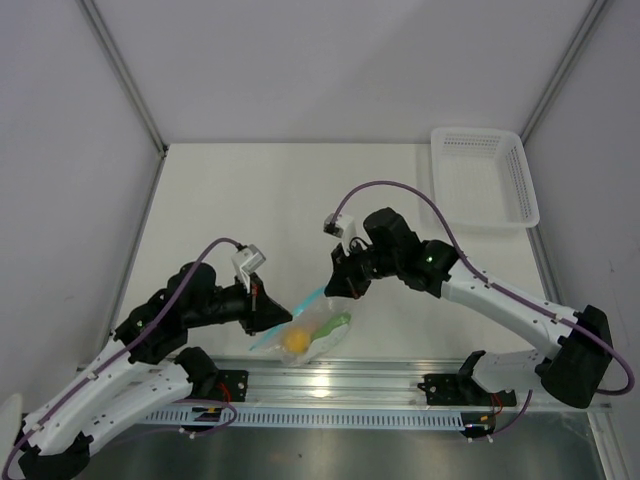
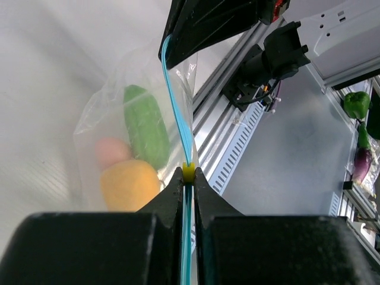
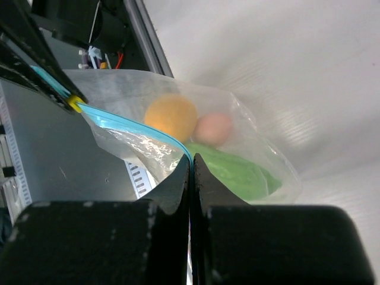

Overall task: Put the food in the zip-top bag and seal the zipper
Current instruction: Zip the zipper food storage bag at the center of the board.

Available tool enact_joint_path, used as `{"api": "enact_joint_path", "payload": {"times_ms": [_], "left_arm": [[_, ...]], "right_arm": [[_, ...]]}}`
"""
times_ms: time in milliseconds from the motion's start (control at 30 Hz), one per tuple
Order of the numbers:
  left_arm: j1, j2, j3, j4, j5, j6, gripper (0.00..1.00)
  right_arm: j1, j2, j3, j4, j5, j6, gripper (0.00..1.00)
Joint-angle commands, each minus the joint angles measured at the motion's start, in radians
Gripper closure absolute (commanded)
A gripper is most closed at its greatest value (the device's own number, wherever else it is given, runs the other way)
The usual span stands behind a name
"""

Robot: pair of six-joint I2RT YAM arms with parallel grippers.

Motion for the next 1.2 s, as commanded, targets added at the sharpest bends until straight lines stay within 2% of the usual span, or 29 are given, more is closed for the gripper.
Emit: {"api": "enact_joint_path", "payload": {"times_ms": [0,433,1167], "left_arm": [[0.002,-0.042,0.025,-0.051,0.009,-0.013,0.94],[0.002,-0.082,0.033,-0.089,-0.014,-0.023,0.94],[0.002,-0.145,0.045,-0.149,-0.036,-0.034,0.95]], "right_arm": [[-0.040,-0.049,-0.039,0.060,0.137,0.065,1.00],[-0.066,-0.090,-0.087,0.026,0.257,0.209,1.00],[-0.084,-0.173,-0.127,-0.035,0.353,0.247,1.00]]}}
